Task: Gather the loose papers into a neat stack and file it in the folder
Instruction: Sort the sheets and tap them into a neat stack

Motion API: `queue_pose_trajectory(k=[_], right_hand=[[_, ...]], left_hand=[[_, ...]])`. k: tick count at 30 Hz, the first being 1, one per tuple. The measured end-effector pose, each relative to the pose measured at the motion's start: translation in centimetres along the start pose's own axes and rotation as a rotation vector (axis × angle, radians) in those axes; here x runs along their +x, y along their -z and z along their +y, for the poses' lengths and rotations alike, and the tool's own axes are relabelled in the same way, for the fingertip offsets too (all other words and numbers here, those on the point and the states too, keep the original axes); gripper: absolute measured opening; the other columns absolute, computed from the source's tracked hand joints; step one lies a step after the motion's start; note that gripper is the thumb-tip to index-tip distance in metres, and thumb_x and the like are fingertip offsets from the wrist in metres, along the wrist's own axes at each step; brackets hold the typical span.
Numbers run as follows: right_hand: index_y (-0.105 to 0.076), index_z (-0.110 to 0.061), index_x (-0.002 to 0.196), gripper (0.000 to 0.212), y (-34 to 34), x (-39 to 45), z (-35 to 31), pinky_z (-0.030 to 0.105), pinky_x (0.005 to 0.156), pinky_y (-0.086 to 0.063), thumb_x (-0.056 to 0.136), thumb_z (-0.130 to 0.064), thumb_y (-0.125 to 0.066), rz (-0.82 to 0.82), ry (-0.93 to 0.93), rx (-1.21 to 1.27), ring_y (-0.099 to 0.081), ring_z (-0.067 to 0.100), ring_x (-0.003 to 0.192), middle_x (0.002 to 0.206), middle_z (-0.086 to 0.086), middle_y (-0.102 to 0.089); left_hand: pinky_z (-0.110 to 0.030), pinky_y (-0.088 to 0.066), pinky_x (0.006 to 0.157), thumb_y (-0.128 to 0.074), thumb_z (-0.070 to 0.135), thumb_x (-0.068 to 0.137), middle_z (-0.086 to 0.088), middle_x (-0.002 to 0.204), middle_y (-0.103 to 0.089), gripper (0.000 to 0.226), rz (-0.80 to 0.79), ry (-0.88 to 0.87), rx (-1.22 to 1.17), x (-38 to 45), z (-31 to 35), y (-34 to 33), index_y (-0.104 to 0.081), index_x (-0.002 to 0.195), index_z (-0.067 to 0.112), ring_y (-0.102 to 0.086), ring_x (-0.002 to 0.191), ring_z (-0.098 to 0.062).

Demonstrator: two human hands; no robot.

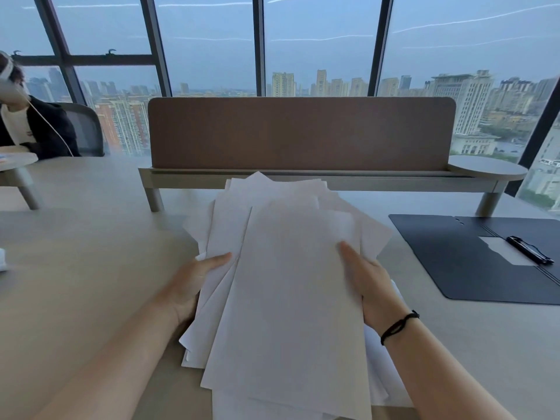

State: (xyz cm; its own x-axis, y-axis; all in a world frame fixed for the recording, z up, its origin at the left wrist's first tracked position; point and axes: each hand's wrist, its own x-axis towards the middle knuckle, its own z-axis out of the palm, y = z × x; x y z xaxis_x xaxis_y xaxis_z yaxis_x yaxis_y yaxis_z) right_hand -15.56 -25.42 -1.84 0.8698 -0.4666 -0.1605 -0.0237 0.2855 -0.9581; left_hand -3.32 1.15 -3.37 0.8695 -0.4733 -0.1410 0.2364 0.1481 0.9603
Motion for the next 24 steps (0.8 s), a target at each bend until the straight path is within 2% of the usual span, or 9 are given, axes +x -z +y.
queue_pose_trajectory(k=[4, 6, 9, 12, 13, 15, 17, 21, 24], right_hand=[[-0.073, -0.018, 0.107, 0.036, 0.0, 0.1, 0.0, 0.030, 0.068, -0.058, 0.100, -0.047, -0.052, 0.123, 0.055, 0.015, -0.074, 0.022, 0.085, 0.095, 0.004, -0.080], [-0.072, -0.016, 0.109, 0.044, -0.3, -0.1, 0.3, 0.027, 0.068, -0.056, 0.101, -0.050, -0.045, 0.170, 0.114, -0.074, -0.071, 0.024, 0.092, 0.102, 0.007, -0.077], [-0.069, -0.011, 0.091, 0.050, -0.7, -0.7, 0.2, 0.022, 0.055, -0.051, 0.106, -0.044, -0.035, 0.215, 0.250, -0.211, -0.064, 0.020, 0.075, 0.081, 0.001, -0.069], [-0.037, -0.012, 0.064, 0.046, 0.3, 0.3, 0.4, 0.035, 0.056, -0.033, 0.107, -0.027, -0.032, 0.261, 0.349, -0.628, -0.044, 0.029, 0.066, 0.062, 0.003, -0.043], [-0.032, -0.014, 0.062, 0.043, 0.8, 0.8, 0.7, 0.034, 0.056, -0.033, 0.105, -0.021, -0.033, 0.261, 0.310, -0.771, -0.044, 0.030, 0.065, 0.060, 0.003, -0.042], [-0.041, -0.009, 0.063, 0.036, 1.7, 1.5, 1.0, 0.035, 0.055, -0.044, 0.099, -0.015, -0.037, 0.273, 0.193, -0.943, -0.056, 0.036, 0.065, 0.062, 0.009, -0.055], [-0.051, 0.004, 0.065, 0.033, 2.4, 1.4, 0.9, 0.043, 0.059, -0.058, 0.092, -0.015, -0.046, 0.290, 0.145, -0.932, -0.067, 0.039, 0.057, 0.062, 0.017, -0.068], [-0.044, -0.005, 0.056, 0.038, 2.4, 0.4, 0.4, 0.039, 0.058, -0.058, 0.091, -0.013, -0.055, 0.307, 0.312, -0.975, -0.058, 0.008, 0.034, 0.049, 0.011, -0.067], [-0.034, -0.012, 0.063, 0.041, 1.7, 0.2, 0.3, 0.044, 0.061, -0.056, 0.097, -0.018, -0.057, 0.260, 0.479, -0.854, -0.061, 0.014, 0.047, 0.054, 0.013, -0.058]], left_hand=[[-0.035, -0.052, 0.094, -0.082, 0.052, 0.073, -0.001, 0.122, -0.074, 0.065, 0.047, -0.017, 0.184, 0.3, 0.0, 0.0, -0.066, 0.125, 0.017, -0.071, 0.111, -0.016], [-0.042, -0.050, 0.102, -0.090, 0.040, 0.069, -0.006, 0.121, -0.074, 0.065, -0.020, 0.026, 0.277, 0.3, -0.1, -0.1, -0.069, 0.123, 0.013, -0.071, 0.112, -0.022], [-0.045, -0.056, 0.093, -0.090, 0.010, 0.070, -0.013, 0.110, -0.077, 0.050, -0.080, 0.069, 0.368, -0.3, 0.1, -0.8, -0.072, 0.116, 0.007, -0.074, 0.102, -0.030], [-0.039, -0.061, 0.079, -0.089, 0.004, 0.068, -0.012, 0.104, -0.079, 0.051, -0.087, 0.060, 0.430, -0.5, 0.2, -0.8, -0.071, 0.116, 0.006, -0.076, 0.094, -0.028], [-0.037, -0.060, 0.078, -0.090, 0.006, 0.065, -0.010, 0.104, -0.079, 0.056, -0.069, 0.051, 0.447, -0.3, 0.3, -0.5, -0.069, 0.117, 0.008, -0.076, 0.094, -0.027], [-0.038, -0.060, 0.080, -0.095, 0.012, 0.059, -0.007, 0.105, -0.079, 0.067, -0.049, 0.031, 0.453, -0.1, 0.4, 0.2, -0.067, 0.120, 0.012, -0.076, 0.096, -0.026], [-0.045, -0.059, 0.088, -0.100, 0.021, 0.052, -0.008, 0.110, -0.077, 0.078, -0.031, 0.012, 0.444, 0.2, 0.5, 0.8, -0.066, 0.122, 0.015, -0.074, 0.101, -0.028], [-0.044, -0.059, 0.086, -0.098, 0.030, 0.056, -0.010, 0.109, -0.078, 0.072, -0.038, -0.008, 0.481, 0.4, 0.7, 1.3, -0.069, 0.119, 0.013, -0.076, 0.097, -0.027], [-0.045, -0.060, 0.084, -0.100, 0.042, 0.045, -0.010, 0.106, -0.078, 0.083, 0.010, -0.030, 0.501, 0.8, 0.6, 1.7, -0.068, 0.116, 0.014, -0.076, 0.094, -0.028]])
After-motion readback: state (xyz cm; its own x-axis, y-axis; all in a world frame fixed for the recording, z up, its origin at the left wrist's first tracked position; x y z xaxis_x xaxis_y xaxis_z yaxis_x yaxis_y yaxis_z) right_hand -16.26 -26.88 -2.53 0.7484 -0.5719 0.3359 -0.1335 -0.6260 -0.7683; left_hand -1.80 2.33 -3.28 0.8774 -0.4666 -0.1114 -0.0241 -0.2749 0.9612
